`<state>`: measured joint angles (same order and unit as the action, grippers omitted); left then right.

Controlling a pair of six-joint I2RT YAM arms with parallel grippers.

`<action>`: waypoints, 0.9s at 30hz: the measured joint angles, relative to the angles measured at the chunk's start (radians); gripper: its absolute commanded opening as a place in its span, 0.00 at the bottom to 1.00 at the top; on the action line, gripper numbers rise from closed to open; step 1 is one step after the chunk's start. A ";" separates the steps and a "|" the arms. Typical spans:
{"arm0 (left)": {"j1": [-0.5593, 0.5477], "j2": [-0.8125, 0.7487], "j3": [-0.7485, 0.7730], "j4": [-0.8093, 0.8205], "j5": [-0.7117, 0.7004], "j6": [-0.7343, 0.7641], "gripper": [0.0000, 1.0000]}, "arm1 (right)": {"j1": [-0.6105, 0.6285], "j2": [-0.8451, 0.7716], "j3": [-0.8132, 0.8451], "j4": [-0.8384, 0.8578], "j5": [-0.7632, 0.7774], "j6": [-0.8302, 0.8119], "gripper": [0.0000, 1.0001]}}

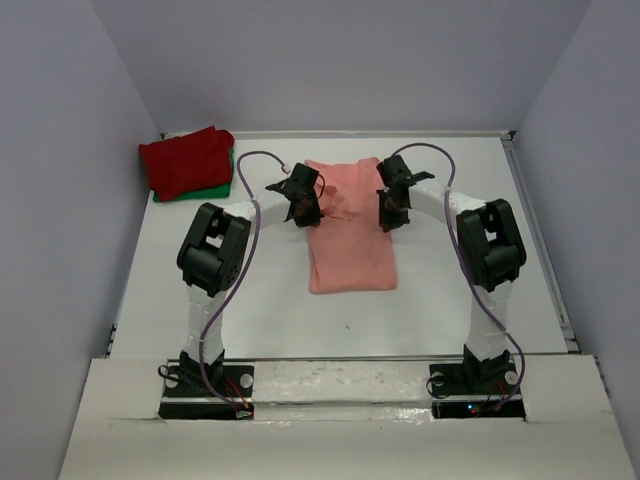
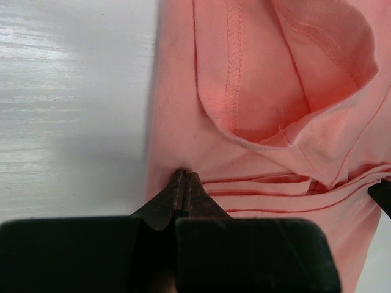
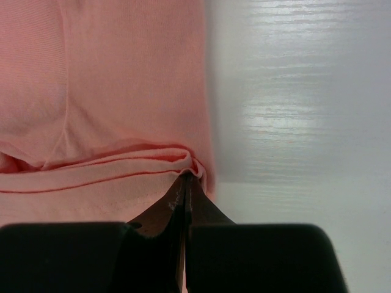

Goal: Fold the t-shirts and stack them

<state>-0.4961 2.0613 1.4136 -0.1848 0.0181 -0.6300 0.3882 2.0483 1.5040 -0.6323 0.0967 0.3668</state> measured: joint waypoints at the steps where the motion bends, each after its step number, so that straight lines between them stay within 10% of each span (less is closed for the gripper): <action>1: 0.000 -0.001 0.000 -0.003 -0.006 -0.001 0.00 | 0.000 -0.003 -0.005 0.005 0.002 0.000 0.00; 12: 0.003 -0.045 -0.021 -0.114 -0.147 -0.004 0.10 | 0.026 -0.034 -0.052 0.035 0.018 0.003 0.00; 18: 0.001 -0.067 -0.032 -0.171 -0.203 -0.003 0.20 | 0.037 -0.078 -0.109 0.047 0.034 0.005 0.37; 27: -0.056 -0.203 0.002 -0.287 -0.379 -0.002 0.20 | 0.066 -0.219 -0.160 0.010 0.055 -0.037 0.57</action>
<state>-0.5518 1.8587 1.4158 -0.4721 -0.3611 -0.6323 0.4538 1.8297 1.3441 -0.6228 0.1520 0.3298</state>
